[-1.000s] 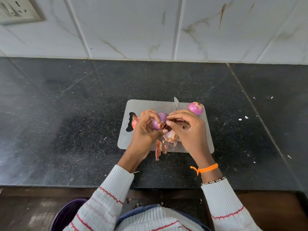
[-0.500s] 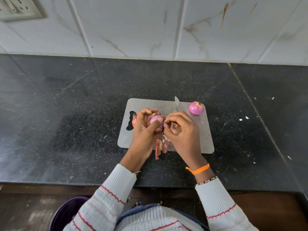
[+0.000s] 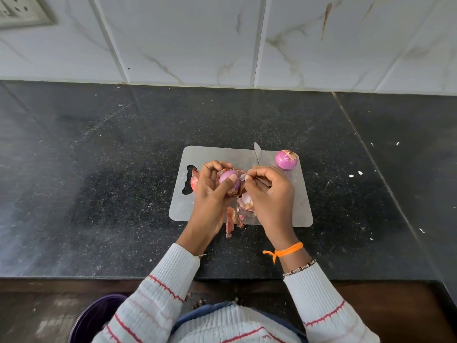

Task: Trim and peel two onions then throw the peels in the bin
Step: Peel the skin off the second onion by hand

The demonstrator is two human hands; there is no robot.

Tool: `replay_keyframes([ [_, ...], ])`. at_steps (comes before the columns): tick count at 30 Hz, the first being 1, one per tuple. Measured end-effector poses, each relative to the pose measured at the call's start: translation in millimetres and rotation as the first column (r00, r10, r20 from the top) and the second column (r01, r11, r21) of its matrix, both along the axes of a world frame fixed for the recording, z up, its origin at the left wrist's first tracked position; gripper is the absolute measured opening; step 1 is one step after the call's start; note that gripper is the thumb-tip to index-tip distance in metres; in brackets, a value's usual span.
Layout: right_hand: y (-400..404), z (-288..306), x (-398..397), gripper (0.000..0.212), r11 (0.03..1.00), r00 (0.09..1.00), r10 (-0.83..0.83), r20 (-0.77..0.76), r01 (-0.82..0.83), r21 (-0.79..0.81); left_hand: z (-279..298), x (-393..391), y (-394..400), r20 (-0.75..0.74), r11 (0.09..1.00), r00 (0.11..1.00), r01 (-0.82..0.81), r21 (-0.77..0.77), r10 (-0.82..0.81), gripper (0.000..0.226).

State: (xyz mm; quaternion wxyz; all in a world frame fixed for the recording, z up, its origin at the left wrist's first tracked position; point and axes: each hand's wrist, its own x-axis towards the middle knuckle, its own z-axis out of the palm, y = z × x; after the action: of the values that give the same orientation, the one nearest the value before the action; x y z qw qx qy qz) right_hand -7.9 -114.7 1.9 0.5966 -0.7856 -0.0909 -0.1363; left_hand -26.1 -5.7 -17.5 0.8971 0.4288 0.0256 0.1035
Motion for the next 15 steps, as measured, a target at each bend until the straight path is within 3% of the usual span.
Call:
replay_keyframes([
  [4,-6.2,6.3,2.7,0.012,0.986,0.985,0.167,-0.049,-0.167,0.006,-1.1,0.5,3.0,-0.026,0.997,1.000,0.012,-0.075,-0.014,0.021],
  [7,-9.4,6.8,5.9,0.016,0.963,0.967,0.255,0.015,-0.253,-0.091,-1.0,1.1,3.3,-0.062,0.998,0.998,0.015,-0.057,-0.019,0.018],
  [10,-9.6,2.8,7.7,0.024,0.954,0.968,0.245,0.057,-0.231,-0.190,0.8,0.2,2.2,-0.096,1.000,0.995,0.011,0.000,-0.011,0.021],
  [15,-14.5,1.4,7.6,0.005,0.965,0.977,0.165,0.138,-0.130,-0.228,2.5,-1.3,2.1,-0.124,0.989,0.991,0.064,0.132,-0.047,0.034],
])
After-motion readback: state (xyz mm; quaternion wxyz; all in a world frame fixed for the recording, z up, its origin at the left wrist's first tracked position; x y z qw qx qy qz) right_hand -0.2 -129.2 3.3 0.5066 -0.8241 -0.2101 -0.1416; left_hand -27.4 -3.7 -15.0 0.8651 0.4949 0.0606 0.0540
